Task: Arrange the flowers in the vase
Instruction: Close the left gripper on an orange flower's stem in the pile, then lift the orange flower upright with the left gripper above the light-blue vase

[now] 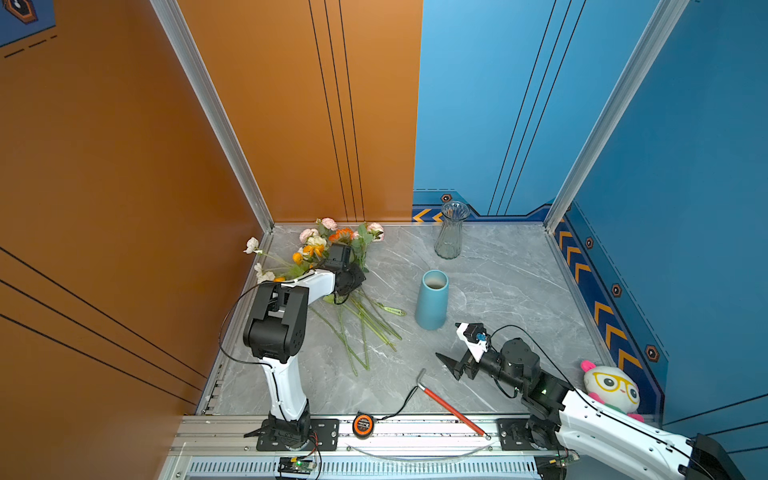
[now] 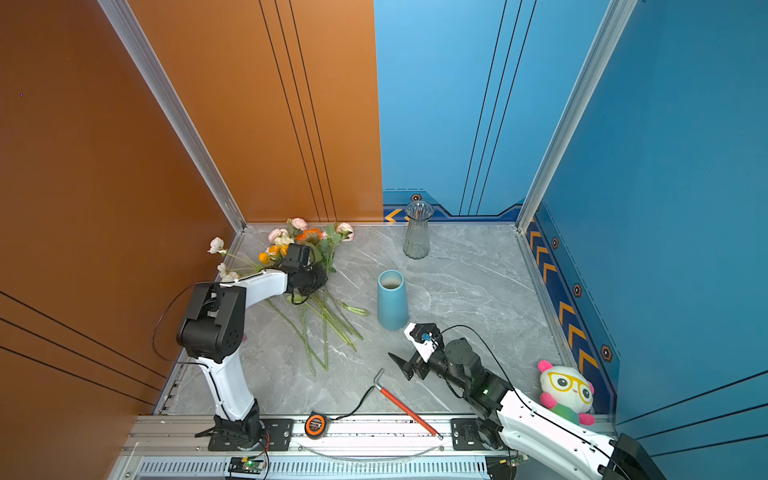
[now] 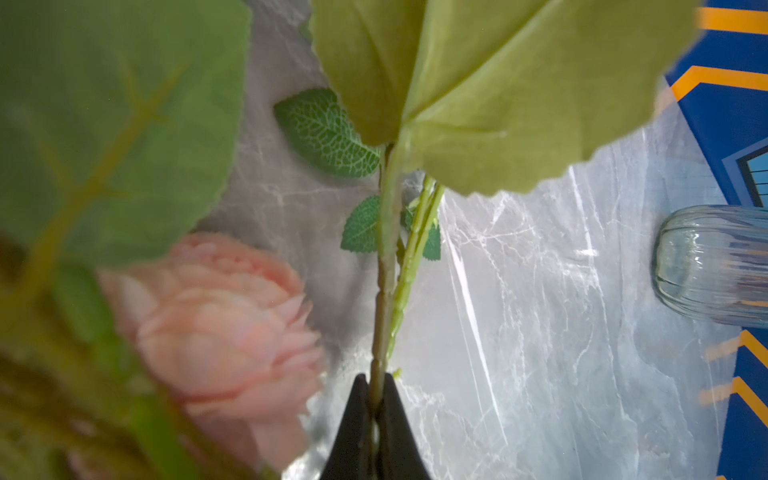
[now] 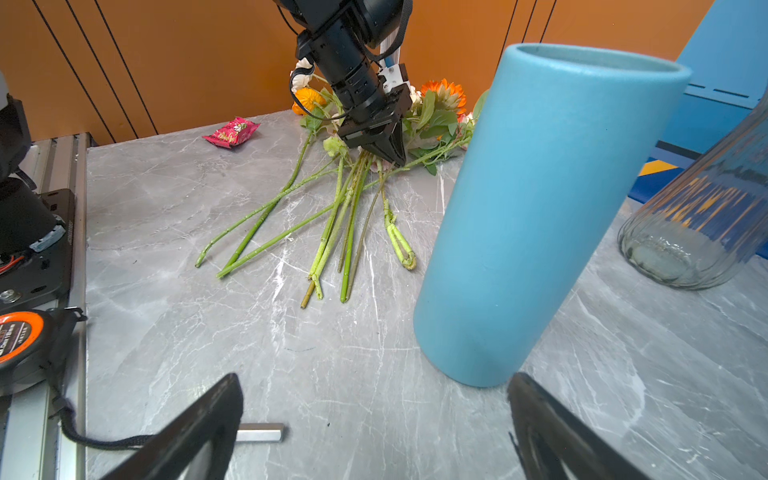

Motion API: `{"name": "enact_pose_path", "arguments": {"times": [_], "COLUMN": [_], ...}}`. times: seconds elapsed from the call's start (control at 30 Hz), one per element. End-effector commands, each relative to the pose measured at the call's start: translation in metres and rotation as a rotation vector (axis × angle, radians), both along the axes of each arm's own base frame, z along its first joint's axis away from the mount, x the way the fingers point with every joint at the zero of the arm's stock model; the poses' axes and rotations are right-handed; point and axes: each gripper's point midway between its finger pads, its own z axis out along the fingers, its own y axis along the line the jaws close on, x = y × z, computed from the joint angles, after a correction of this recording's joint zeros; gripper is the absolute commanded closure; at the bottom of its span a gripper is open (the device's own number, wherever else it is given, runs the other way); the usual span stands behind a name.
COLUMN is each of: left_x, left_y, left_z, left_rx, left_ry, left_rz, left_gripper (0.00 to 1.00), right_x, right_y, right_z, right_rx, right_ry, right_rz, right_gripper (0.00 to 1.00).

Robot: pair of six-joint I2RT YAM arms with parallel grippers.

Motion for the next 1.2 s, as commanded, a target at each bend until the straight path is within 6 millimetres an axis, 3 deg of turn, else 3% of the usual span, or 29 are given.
{"name": "enact_pose_path", "arguments": {"times": [0.0, 0.3, 0.4, 0.63, 0.77, 0.97, 1.17], "left_x": [0.0, -0.007, -0.008, -0.027, -0.05, -0.094, -0.132], "left_y": [-0.003, -0.011, -0.02, -0.027, -0.052, -0.086, -0.112], "left_z": [0.031, 0.074, 0.105, 0.218, 0.293, 0.388, 0.449], "left_rx": [-0.058, -0.136, -0.145, 0.07, 0.245, 0.404, 0.334], "left_ry": [-0.068, -0.159, -0.25, -0.581, -0.807, -1.071, -1.309], "left_rz": [-0.01, -0.074, -0.139, -0.19, -0.272, -0.318, -0.337], "left_gripper": [0.98, 1.0, 1.0, 1.0, 1.0, 1.0, 1.0], "right_x": [-0.001, -0.001, -0.002, -0.004, -0.006, -0.004, 0.0], "right_y": [0.007, 0.008, 0.008, 0.005, 0.001, -0.01, -0.019], "right_z": [0.018, 0.017, 0.018, 0.024, 0.032, 0.047, 0.052], "right_rx": [0.033, 0.033, 0.036, 0.051, 0.077, 0.144, 0.173], "right_ry": [-0.044, -0.042, -0.042, -0.058, -0.077, -0.111, -0.125], "right_rz": [0.033, 0.038, 0.039, 0.038, 0.031, -0.03, -0.084], "right_gripper": [0.0, 0.0, 0.0, 0.0, 0.0, 0.0, 0.0]}}
